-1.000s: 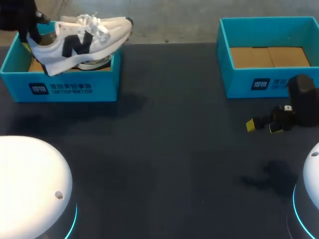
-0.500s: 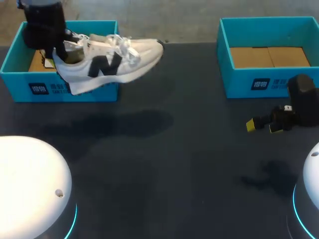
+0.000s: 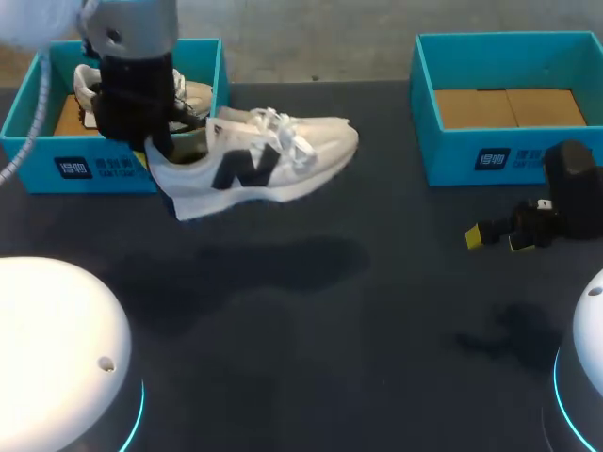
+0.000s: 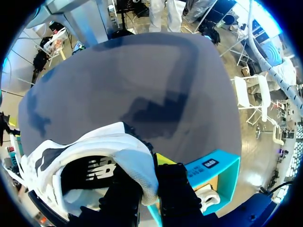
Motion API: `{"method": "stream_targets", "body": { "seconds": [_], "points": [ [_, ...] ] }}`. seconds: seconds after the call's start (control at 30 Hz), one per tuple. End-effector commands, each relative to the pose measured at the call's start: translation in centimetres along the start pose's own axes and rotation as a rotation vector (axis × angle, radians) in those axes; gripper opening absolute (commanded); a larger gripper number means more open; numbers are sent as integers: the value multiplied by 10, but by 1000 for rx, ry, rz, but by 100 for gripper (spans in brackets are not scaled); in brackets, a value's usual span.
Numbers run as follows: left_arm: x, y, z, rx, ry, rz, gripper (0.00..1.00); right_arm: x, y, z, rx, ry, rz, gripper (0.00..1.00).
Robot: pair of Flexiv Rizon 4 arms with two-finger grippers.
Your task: Take the shoe out of the shoebox, open the shoe tongue, remove and reinsert the insole, then place the shoe into the shoebox
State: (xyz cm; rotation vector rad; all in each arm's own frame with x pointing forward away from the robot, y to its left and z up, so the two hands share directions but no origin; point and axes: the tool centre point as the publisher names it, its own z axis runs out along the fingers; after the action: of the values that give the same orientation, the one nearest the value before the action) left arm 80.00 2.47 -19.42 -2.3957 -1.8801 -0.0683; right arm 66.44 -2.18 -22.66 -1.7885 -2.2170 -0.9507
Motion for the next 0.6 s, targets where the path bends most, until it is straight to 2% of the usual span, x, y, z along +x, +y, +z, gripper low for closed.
{"method": "stream_targets", "body": {
  "seconds": [0.03,0.4,0.6],
  "points": [
    [-14,-13,8,-73,2,0,0,1,-1,0,0,-3,1,100],
    [-33,-34,19,-91,-20,14,0,1,-1,0,0,-3,1,100],
    [-50,-44,36,-94,68,40,0,1,-1,0,0,-3,1,100]
  ]
}}
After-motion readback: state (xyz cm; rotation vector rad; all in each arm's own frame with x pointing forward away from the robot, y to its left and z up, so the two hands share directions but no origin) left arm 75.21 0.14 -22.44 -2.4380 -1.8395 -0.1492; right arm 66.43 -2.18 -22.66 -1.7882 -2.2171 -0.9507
